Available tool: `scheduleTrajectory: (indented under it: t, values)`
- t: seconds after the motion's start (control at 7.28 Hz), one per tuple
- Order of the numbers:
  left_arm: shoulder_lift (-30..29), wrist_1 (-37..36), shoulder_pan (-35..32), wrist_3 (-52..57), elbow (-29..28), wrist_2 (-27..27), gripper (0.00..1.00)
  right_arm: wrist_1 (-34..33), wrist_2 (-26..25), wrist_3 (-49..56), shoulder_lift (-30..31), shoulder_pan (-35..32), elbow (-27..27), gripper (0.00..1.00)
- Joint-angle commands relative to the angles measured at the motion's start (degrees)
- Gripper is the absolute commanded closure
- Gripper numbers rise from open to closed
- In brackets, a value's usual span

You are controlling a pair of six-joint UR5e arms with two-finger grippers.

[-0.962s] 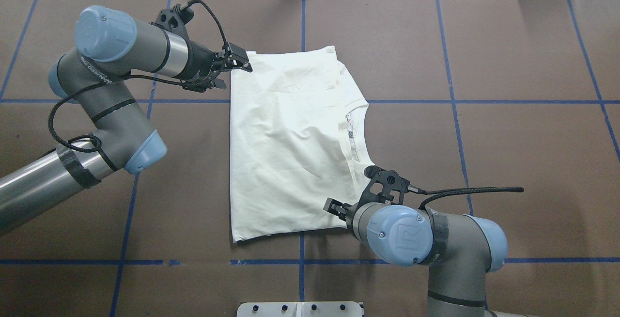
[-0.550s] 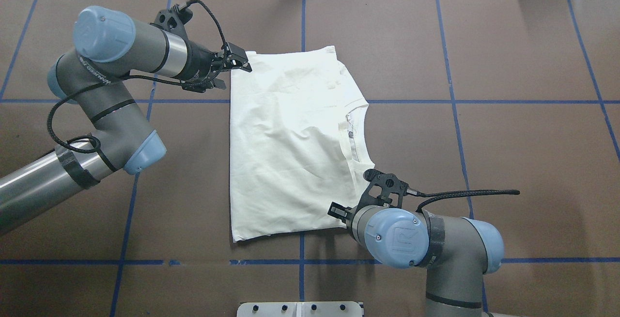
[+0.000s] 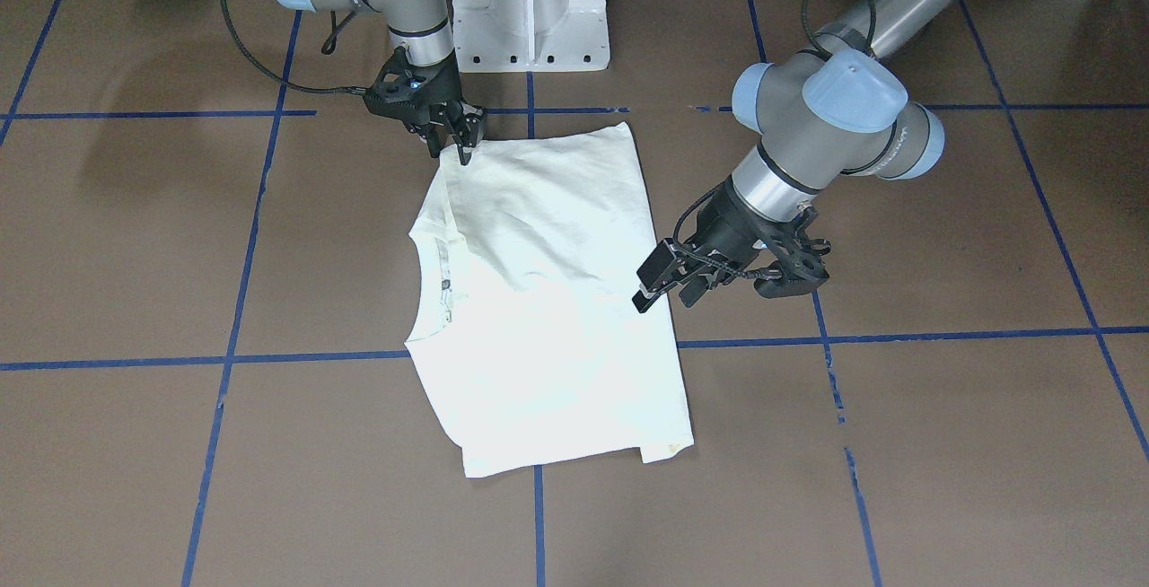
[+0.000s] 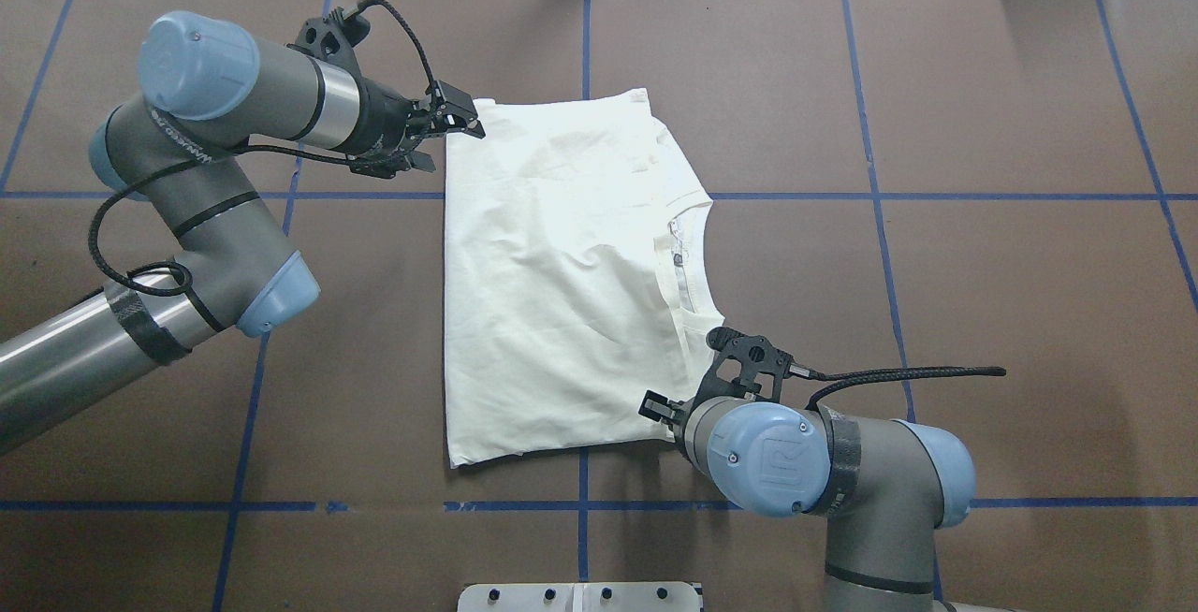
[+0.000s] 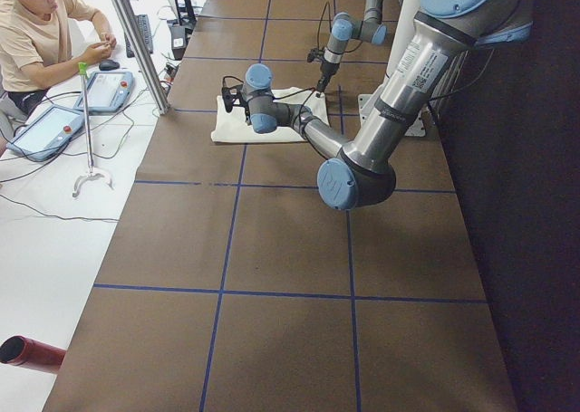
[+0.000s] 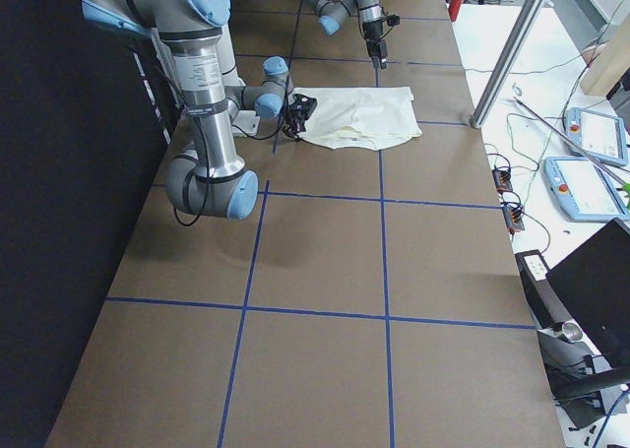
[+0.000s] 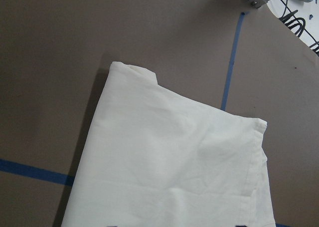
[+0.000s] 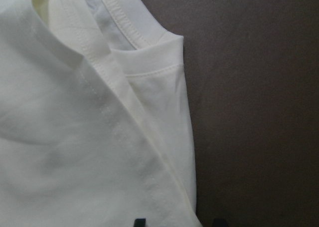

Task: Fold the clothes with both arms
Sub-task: 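Hold the bundle corners with both grippers, right gripper at near edge, then move the left gripper to the bundle's near corner beside the right gripper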

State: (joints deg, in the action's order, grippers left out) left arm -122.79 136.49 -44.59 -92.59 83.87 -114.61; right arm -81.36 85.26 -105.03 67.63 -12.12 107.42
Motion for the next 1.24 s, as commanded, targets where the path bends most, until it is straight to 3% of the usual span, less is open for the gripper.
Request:
scheduleTrajectory:
  t: [0.0, 0.27, 0.69, 0.82, 1.1]
  values:
    - [0.36, 0.0, -0.06, -0.04, 0.32, 0.09, 0.17, -0.02, 0.0, 0.0, -0.04, -0.01, -0.19, 0.6]
    - [2.28, 0.0, -0.15, 0.05, 1.98, 0.09, 0.17, -0.02, 0.0, 0.0, -0.13, -0.01, -0.46, 1.0]
    - [4.31, -0.09, -0.15, -0.04, 4.28, 1.14, 0.19, 0.06, 0.0, 0.0, -0.48, -0.01, 0.24, 1.0]
    - [4.31, -0.17, -0.23, -0.48, 5.24, 1.32, 0.19, -0.02, 0.08, 0.0, -0.48, -0.27, 2.85, 1.0]
    - [11.74, -0.79, 4.38, -7.91, 15.73, 4.98, 0.19, -0.02, 0.43, 0.0, 0.49, -0.28, 5.95, 1.0]
